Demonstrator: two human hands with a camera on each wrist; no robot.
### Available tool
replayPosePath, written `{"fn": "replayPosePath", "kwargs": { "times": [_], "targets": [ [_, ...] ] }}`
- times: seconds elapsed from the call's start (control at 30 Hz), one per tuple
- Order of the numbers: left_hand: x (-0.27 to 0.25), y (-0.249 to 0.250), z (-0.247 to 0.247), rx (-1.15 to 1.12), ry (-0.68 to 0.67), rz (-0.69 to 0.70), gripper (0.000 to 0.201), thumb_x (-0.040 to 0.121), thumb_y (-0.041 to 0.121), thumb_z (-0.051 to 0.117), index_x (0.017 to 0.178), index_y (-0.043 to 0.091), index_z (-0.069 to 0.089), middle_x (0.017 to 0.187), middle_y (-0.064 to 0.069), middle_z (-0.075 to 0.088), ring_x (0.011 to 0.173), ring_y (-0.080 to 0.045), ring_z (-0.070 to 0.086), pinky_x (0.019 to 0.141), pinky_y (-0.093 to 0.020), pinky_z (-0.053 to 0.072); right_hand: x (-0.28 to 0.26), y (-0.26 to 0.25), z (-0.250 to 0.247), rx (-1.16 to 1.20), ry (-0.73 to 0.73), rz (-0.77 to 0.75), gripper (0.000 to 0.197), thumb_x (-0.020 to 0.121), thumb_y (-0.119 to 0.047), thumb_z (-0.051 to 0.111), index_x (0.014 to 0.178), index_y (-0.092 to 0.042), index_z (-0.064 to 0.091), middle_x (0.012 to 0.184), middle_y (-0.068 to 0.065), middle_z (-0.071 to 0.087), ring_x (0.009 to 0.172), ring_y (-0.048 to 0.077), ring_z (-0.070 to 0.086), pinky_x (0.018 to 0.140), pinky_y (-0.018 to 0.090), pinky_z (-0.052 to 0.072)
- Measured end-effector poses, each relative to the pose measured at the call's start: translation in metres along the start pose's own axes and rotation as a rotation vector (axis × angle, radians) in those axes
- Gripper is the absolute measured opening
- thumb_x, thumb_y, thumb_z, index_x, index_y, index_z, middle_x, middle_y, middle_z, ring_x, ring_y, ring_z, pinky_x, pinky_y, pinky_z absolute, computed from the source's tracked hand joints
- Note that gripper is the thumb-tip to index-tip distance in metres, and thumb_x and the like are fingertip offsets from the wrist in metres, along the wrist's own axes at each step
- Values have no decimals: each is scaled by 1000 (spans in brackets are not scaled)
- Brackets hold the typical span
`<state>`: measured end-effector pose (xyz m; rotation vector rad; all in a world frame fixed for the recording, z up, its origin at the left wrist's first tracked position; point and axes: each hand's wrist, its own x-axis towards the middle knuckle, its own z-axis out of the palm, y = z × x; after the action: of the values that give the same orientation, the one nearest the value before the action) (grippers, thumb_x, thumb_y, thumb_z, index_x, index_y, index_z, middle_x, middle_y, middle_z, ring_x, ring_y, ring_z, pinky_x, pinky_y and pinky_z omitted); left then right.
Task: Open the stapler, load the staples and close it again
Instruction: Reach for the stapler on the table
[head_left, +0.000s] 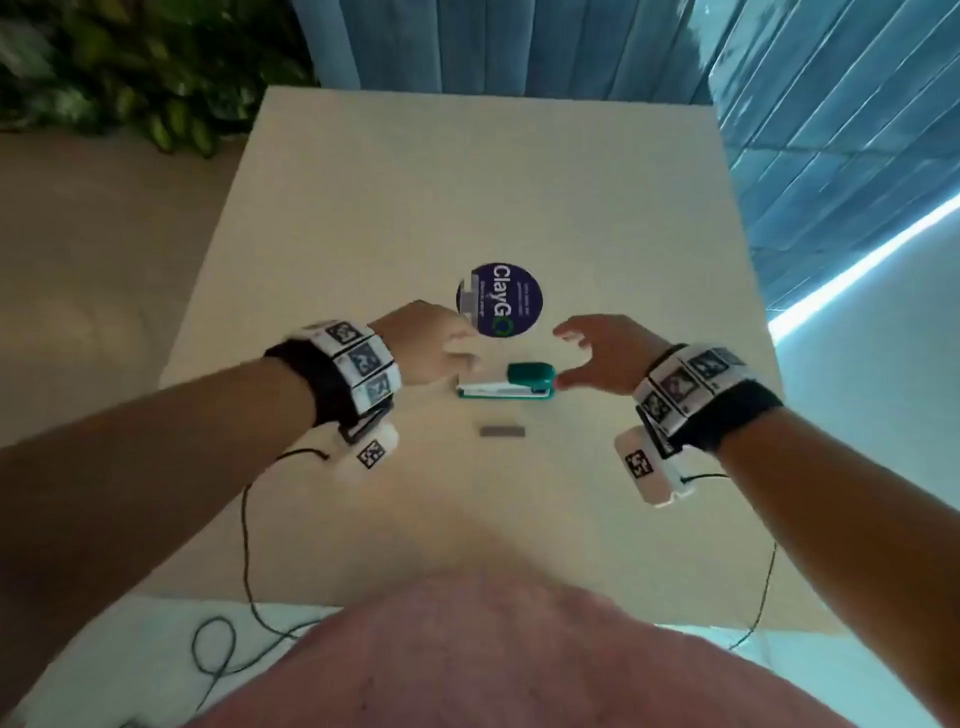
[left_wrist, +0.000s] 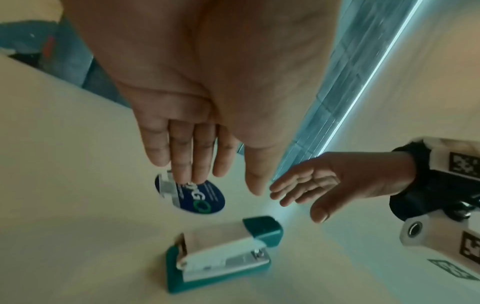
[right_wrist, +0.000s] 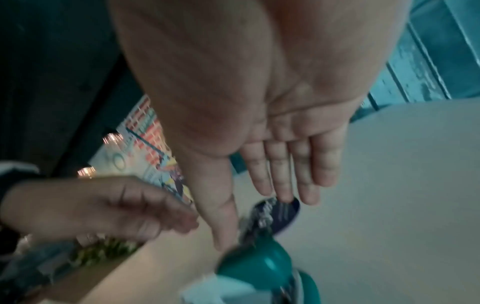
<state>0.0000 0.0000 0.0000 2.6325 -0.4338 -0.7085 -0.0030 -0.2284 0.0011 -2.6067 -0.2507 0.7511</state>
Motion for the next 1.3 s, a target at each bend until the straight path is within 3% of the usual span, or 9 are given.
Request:
{"fn": "replayPosePath", "kwargs": {
  "times": [0.13,0.27,0.33,0.43,0.53,0.73,0.93,1.1,1.3],
  "targets": [
    [26,19,24,29,-77,24,58,79,44,65,128,15,53,132,-8,59,119,-26,56,102,-40,45,12,-1,27,-46,-70,40,71,68,-23,79,129,-12,43,135,10,50,121,25,47,106,38,38],
    [38,31,50,46,-88,100,31,71,34,69,93,12,64,91,-9,69,80,-31,65,71,-38,53,16,-1,39,-74,-2,7,45,72,-15,74,112,-4,57,117,17,58,111,30,51,97,37,42],
    [41,36,57,26,-33,101,30,70,32,71,91,12,63,88,-8,65,78,-29,62,65,-32,45,20,2,45,-28,21,28,46,70,-16,75,111,-6,56,115,17,55,106,31,52,93,36,42],
    [47,40,61,21,48,146,37,73,28,70,106,13,62,104,-10,62,93,-28,57,71,-29,38,26,7,50,21,37,50,50,67,-18,77,111,-7,55,111,16,55,102,31,54,89,36,43],
    [48,39,57,11,44,171,36,75,27,69,108,15,62,107,-9,63,99,-28,56,77,-33,42,28,9,51,28,35,52,49,67,-19,77,110,-8,57,109,15,57,100,31,55,89,37,45],
    [24,23,27,-60,113,243,31,74,29,70,101,17,59,91,6,57,84,-17,57,73,-28,43,29,14,53,63,61,37,33,67,-17,76,97,-13,64,102,10,60,89,24,57,83,37,51],
    [-24,-29,-7,-93,235,170,25,70,20,72,92,18,61,86,4,65,78,-12,59,69,-14,43,30,14,55,77,64,23,31,68,-17,76,97,-17,66,103,10,60,88,23,57,83,38,52],
    [-37,-90,8,-44,269,15,31,64,37,64,90,20,64,82,-1,62,77,-20,55,71,-39,49,31,16,57,86,76,29,32,69,-17,75,99,-16,65,107,11,59,95,25,57,88,39,50],
    [-26,-115,41,-81,227,-77,28,70,17,76,96,15,68,85,-2,58,81,-24,56,75,-39,49,31,17,59,86,67,26,31,72,-16,73,101,-15,64,109,11,58,96,25,57,88,36,50]
  ]
}}
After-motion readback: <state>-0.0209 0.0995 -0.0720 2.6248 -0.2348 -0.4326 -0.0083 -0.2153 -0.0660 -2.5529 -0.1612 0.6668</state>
